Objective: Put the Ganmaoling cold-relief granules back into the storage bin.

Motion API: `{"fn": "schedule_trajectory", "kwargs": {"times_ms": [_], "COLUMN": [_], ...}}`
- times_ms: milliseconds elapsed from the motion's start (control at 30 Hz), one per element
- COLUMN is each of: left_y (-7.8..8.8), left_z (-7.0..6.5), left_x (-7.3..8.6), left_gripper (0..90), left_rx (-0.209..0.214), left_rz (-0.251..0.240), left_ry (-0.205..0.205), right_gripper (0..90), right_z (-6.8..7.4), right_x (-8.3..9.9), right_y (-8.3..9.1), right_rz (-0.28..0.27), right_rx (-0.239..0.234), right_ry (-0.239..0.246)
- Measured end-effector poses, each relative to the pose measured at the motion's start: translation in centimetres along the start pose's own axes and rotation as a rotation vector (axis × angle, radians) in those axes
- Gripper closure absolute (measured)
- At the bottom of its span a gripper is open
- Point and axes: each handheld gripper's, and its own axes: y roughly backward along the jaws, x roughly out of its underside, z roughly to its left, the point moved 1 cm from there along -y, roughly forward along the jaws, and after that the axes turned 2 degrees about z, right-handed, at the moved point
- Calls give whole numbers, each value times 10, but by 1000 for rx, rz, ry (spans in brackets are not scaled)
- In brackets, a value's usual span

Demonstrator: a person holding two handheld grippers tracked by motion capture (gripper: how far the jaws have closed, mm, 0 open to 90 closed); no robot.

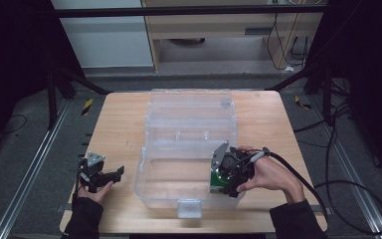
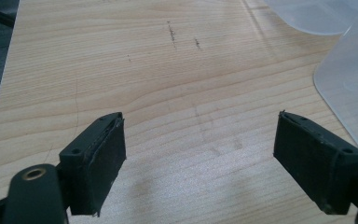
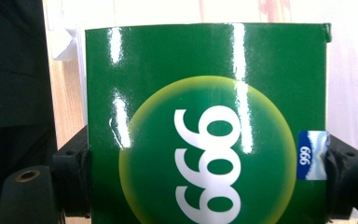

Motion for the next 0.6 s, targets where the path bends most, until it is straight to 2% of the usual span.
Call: {"fn": "schedule_trajectory", "kwargs": {"times_ms": [400,433,600], "left_y": [1,1,0], "left_z": [0,0,0], "left_x": [0,0,0], "left_gripper": [161,162,161], "left_rx": [0,-1,-1], "left_rz": [-2,-3,-1], "left_ry": [0,0,-1], "right_gripper": [157,157,156], "right_z": [1,0,0], "right_x": [-2,0,5], "right_y": [-9,-10,-14], "right_rz": [28,16,20], "right_rx": [0,-13,-10], "right_ry": [8,-9,-15]}}
